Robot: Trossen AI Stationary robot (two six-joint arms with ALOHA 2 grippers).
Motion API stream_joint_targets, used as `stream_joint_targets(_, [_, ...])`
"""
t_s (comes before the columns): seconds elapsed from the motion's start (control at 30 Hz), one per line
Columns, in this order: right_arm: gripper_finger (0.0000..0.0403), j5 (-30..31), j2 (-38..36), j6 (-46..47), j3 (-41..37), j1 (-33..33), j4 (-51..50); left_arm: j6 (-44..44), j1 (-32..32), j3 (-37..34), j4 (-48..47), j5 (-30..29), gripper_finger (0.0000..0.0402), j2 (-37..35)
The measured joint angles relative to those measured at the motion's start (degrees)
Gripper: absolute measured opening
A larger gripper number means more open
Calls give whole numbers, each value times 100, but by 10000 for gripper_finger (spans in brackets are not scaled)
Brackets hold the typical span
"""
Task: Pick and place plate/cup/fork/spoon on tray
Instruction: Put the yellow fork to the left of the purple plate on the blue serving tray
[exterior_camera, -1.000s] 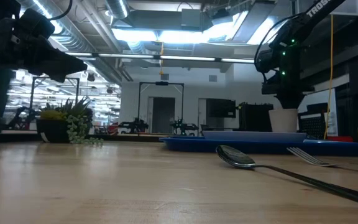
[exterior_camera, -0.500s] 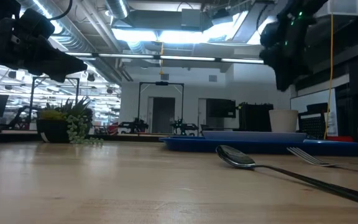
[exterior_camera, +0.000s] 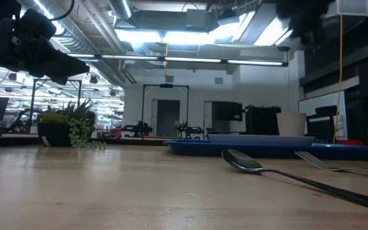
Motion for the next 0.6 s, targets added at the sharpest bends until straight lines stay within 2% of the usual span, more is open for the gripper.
stream_joint_targets(0.23, [91,-61,-365,-908,0,1361,297,0,-1,0,0,1,79,1])
stream_joint_targets(0.47, [91,-86,-274,277,-4,1857,1642,0,-2,0,0,1,79,1])
stream_joint_targets(0.6, [91,-83,-200,94,-4,2067,1972,0,0,0,0,1,79,1])
